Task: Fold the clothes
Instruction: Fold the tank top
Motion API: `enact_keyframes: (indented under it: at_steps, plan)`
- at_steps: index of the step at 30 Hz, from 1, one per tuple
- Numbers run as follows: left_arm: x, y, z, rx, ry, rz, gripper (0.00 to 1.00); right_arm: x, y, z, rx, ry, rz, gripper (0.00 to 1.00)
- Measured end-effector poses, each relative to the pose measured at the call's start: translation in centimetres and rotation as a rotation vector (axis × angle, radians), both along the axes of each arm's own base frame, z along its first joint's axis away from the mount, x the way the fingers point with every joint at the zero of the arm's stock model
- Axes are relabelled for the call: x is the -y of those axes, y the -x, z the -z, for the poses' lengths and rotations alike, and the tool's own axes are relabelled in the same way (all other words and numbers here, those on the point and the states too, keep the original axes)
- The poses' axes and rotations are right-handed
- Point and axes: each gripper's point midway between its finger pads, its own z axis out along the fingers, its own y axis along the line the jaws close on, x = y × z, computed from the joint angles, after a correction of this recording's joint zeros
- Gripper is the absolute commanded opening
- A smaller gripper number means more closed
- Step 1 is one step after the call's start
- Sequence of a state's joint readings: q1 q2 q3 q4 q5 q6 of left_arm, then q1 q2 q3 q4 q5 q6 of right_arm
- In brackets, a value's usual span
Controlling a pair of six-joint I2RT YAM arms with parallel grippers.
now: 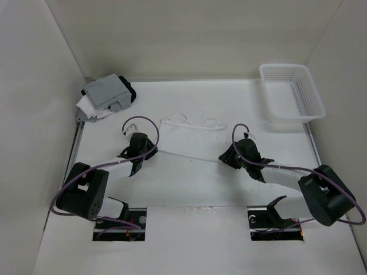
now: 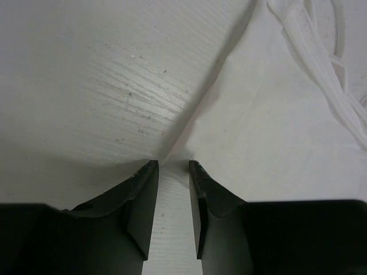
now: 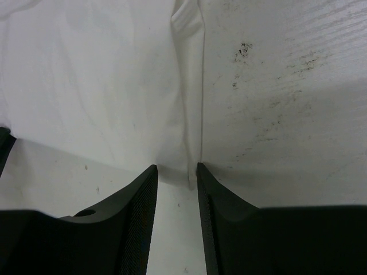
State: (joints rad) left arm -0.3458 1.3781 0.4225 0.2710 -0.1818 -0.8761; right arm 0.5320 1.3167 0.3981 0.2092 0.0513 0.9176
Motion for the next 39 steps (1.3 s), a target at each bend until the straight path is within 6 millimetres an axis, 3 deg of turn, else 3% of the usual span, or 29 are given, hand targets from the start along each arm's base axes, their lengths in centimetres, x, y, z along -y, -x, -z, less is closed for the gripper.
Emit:
enact_keyframes:
  at_steps: [17,22,32,39]
  plan:
    - [0.0,-0.8,0.1,0.021,0.015,-0.013,0.12,0.3,1.4,-0.1,-0.02,0.014,0.007,0.42]
    - [0.0,-0.8,0.1,0.024,0.017,-0.013,0.07,-0.4,1.5,0.3,-0.032,0.024,-0.013,0.26]
    - [0.0,-0.9,-0.5,0.053,0.026,-0.014,0.01,0.1,1.0,0.6,-0.023,0.053,0.019,0.06]
    - [0.2,-1.4,-2.8,0.119,0.049,-0.011,0.0,0.4,0.6,-0.5,0.021,0.054,0.027,0.02]
